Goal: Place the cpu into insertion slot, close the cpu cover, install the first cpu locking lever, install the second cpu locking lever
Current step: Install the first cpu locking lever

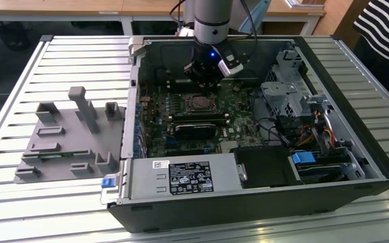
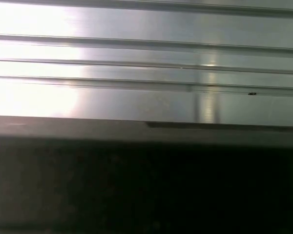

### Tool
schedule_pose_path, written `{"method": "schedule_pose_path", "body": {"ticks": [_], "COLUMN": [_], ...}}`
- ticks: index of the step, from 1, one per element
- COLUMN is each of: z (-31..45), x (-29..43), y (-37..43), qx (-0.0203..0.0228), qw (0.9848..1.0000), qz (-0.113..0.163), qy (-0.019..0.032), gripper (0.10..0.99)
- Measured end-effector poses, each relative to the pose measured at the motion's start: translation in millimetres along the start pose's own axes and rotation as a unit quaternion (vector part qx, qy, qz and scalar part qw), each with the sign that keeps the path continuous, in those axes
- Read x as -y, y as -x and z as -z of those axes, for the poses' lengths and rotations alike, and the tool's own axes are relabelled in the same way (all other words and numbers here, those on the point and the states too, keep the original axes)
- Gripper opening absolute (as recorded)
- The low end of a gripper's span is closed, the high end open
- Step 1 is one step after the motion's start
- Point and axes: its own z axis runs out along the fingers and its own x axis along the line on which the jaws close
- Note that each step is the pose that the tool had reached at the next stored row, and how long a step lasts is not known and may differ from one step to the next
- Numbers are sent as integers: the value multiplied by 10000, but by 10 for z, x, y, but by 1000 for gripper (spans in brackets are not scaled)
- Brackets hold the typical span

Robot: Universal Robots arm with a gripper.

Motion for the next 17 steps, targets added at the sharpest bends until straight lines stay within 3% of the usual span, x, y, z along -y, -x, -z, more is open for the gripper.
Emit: {"method": "schedule_pose_path", "body": {"ticks": [17], "z": [-60], "x": [-34], "y": [1], "qx": [-1], "qw": [10000], "qz": [-4], "qy": [-19], "gripper": [106]}}
